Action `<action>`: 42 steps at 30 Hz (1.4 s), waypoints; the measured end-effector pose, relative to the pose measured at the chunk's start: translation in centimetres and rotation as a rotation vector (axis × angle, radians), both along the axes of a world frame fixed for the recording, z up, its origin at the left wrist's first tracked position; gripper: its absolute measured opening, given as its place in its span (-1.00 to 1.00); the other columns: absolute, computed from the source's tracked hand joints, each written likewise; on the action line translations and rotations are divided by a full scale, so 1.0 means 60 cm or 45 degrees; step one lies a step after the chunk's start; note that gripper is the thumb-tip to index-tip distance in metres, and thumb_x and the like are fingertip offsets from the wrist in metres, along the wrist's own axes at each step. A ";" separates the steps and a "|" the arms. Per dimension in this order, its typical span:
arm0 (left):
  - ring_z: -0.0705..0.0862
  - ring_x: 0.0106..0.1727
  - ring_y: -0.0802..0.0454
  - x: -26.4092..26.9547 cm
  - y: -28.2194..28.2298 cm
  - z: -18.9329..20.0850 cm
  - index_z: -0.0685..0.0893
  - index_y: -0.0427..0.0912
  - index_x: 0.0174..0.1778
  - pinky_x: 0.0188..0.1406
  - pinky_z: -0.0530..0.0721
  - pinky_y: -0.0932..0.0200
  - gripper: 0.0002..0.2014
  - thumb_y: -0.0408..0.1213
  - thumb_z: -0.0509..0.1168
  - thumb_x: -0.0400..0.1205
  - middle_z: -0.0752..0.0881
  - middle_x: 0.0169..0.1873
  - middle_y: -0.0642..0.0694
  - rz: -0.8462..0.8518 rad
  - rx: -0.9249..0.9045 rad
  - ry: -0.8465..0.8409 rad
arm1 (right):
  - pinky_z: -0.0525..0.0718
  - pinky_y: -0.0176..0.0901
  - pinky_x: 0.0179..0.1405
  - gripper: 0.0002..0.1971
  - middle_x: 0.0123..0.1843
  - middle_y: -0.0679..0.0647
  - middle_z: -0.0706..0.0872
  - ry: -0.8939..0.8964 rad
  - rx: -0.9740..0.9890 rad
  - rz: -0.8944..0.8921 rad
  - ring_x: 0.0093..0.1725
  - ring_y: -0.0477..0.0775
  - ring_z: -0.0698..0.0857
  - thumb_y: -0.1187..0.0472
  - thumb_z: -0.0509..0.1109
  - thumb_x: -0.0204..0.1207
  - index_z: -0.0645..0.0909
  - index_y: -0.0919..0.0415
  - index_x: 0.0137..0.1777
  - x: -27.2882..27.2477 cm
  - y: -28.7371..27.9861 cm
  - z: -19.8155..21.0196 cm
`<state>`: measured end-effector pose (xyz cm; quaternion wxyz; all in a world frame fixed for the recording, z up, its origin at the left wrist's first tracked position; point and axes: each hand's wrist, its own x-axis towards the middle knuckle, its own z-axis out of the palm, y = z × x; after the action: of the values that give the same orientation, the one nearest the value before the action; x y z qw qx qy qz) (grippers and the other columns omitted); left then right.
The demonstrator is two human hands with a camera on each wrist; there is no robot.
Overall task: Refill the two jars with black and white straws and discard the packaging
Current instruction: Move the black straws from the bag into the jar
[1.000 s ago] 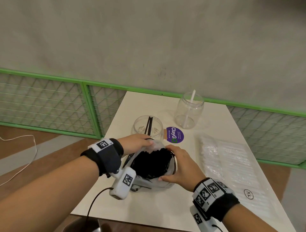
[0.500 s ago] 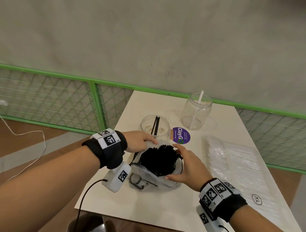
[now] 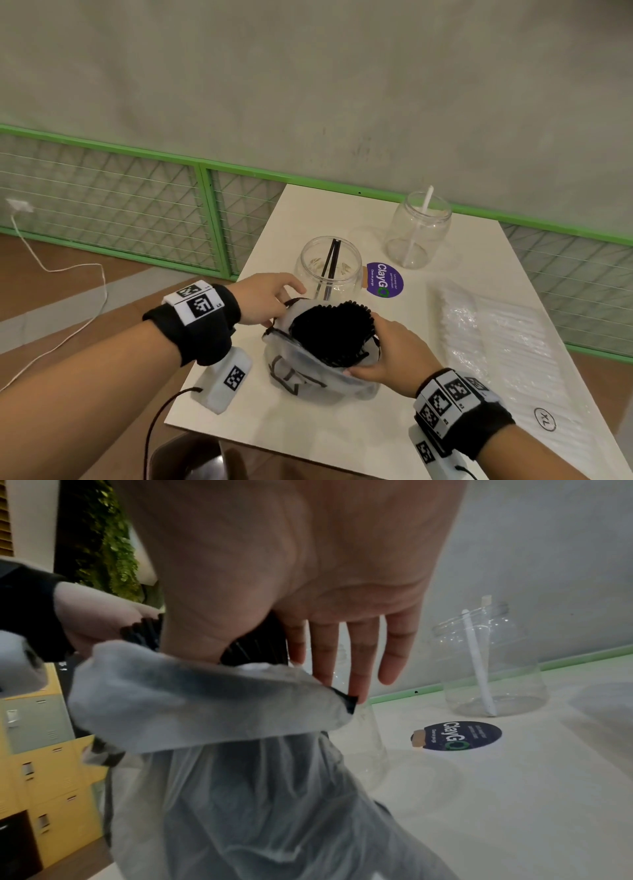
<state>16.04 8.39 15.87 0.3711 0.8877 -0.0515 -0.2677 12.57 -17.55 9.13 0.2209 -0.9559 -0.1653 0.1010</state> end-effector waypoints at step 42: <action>0.37 0.15 0.13 -0.080 0.017 -0.110 0.64 0.19 0.01 0.09 0.34 0.17 -0.57 0.26 0.35 0.27 0.42 0.09 0.21 -0.010 0.159 -0.855 | 0.56 -0.26 0.12 -0.26 0.25 -0.23 0.57 0.122 0.297 -0.091 0.21 -0.15 0.58 -0.33 0.44 0.19 0.35 -0.19 0.39 -0.013 0.030 -0.021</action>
<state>11.26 9.40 9.28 0.2774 0.9470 -0.1579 0.0356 11.80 -15.73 7.89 0.3417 -0.9231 -0.1308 0.1188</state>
